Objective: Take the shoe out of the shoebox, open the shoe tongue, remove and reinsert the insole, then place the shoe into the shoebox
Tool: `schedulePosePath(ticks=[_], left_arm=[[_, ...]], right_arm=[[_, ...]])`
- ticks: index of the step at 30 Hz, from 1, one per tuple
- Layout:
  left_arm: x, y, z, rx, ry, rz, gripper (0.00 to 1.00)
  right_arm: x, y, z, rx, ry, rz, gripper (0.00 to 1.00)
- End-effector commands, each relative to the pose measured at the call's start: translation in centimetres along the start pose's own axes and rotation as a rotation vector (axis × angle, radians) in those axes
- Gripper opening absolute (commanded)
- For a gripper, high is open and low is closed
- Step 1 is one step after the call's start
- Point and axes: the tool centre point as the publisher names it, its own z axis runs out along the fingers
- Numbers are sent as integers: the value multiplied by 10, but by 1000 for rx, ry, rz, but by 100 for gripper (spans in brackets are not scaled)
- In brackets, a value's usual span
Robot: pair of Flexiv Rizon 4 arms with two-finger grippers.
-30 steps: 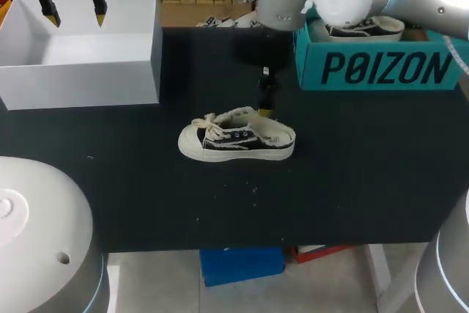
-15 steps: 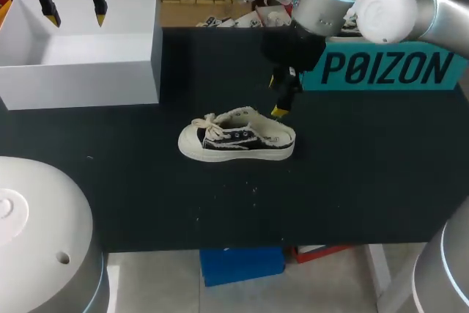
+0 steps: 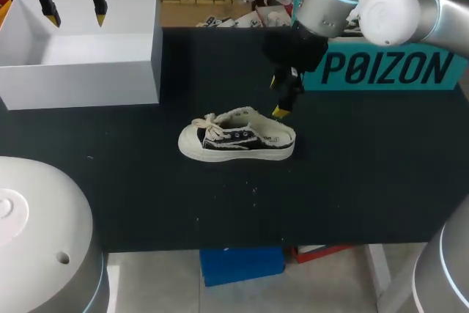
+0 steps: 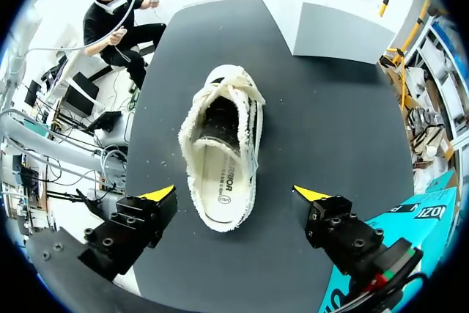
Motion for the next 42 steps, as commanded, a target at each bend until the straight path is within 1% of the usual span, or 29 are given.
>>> schedulePosePath(ticks=[1,7,10,11,13,16,18,19,21,23,26,30,33,35,37,38,39,42], left_arm=[[0,0,0,0,0,0,100],[0,0,0,0,0,0,100],[0,0,0,0,0,0,100],[0,0,0,0,0,0,100],[0,0,0,0,0,0,100],[0,0,0,0,0,0,100],[0,0,0,0,0,0,100],[0,0,0,0,0,0,100],[0,0,0,0,0,0,100],[0,0,0,0,0,0,100],[0,0,0,0,0,0,100],[0,0,0,0,0,0,100],[0,0,0,0,0,0,100],[0,0,0,0,0,0,100],[0,0,0,0,0,0,100],[0,0,0,0,0,0,100],[0,0,0,0,0,0,100],[0,0,0,0,0,0,100]], right_arm=[[0,1,1,0,-1,1,100],[0,1,1,0,-1,1,100],[2,-8,7,-73,5,-7,100],[2,-9,8,-71,2,-23,100],[4,-9,9,-123,5,-42,100],[6,-10,8,-133,-10,-61,100],[7,-11,8,-162,-28,-66,100],[9,-12,9,-188,-39,-79,100],[11,-14,11,-198,-59,-77,100],[15,-16,13,-228,-81,-75,100],[18,-22,20,-258,-117,-70,100],[20,-31,33,-275,-157,-62,100],[21,-33,44,-273,-154,-70,100],[21,-35,48,-286,-161,-78,100],[21,-36,52,-322,-142,-85,100],[20,-36,53,-329,-134,-88,100],[20,-37,53,-345,-103,-95,100],[20,-37,53,-345,-103,-95,100]])
